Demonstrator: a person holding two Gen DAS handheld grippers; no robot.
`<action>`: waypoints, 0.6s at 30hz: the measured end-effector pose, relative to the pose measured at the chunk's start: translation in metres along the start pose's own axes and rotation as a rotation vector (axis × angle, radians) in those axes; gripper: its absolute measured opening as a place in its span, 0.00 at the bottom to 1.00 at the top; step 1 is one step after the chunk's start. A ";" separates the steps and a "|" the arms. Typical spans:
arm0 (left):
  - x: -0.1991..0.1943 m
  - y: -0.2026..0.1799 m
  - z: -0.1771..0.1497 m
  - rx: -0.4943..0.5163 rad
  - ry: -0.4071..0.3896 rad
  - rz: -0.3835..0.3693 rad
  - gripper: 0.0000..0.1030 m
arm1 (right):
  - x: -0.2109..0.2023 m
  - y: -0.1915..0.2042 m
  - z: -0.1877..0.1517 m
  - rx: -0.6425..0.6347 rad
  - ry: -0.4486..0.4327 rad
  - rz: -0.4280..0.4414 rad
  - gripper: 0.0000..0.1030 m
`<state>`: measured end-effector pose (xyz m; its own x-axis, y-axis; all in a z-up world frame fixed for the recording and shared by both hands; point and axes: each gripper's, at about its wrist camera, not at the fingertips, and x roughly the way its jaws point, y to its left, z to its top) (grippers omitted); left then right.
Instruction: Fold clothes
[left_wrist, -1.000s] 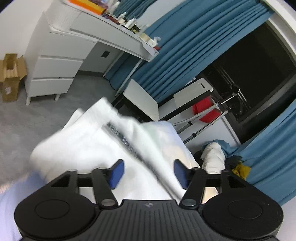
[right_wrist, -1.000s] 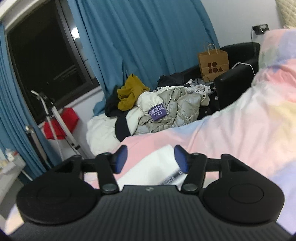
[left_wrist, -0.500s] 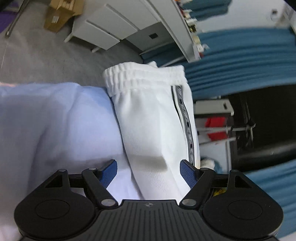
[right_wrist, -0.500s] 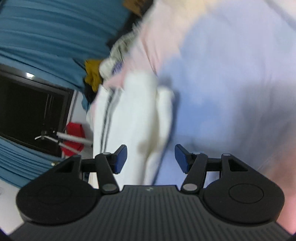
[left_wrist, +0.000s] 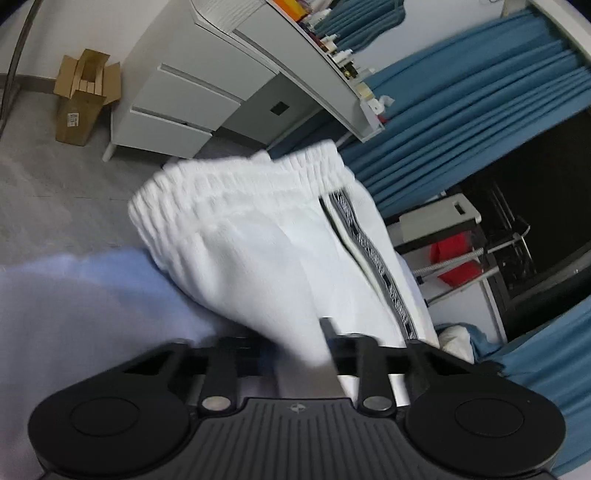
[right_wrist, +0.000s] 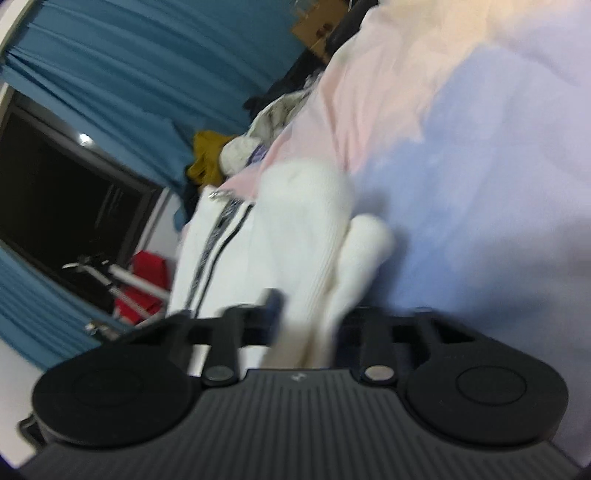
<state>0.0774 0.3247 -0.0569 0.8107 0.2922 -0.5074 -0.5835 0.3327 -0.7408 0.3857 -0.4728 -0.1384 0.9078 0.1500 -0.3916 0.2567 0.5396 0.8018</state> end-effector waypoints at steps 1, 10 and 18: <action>-0.005 -0.003 0.004 0.005 -0.002 -0.006 0.12 | -0.002 0.000 0.001 0.007 -0.011 -0.004 0.14; -0.047 -0.027 0.043 0.057 -0.015 -0.054 0.09 | -0.067 0.028 0.018 -0.004 -0.047 0.012 0.10; -0.105 -0.015 0.049 0.175 0.040 -0.002 0.09 | -0.137 0.002 0.021 0.075 0.006 -0.036 0.10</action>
<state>-0.0015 0.3329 0.0295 0.8113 0.2565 -0.5253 -0.5781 0.4858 -0.6556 0.2693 -0.5097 -0.0738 0.8954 0.1370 -0.4236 0.3136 0.4813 0.8185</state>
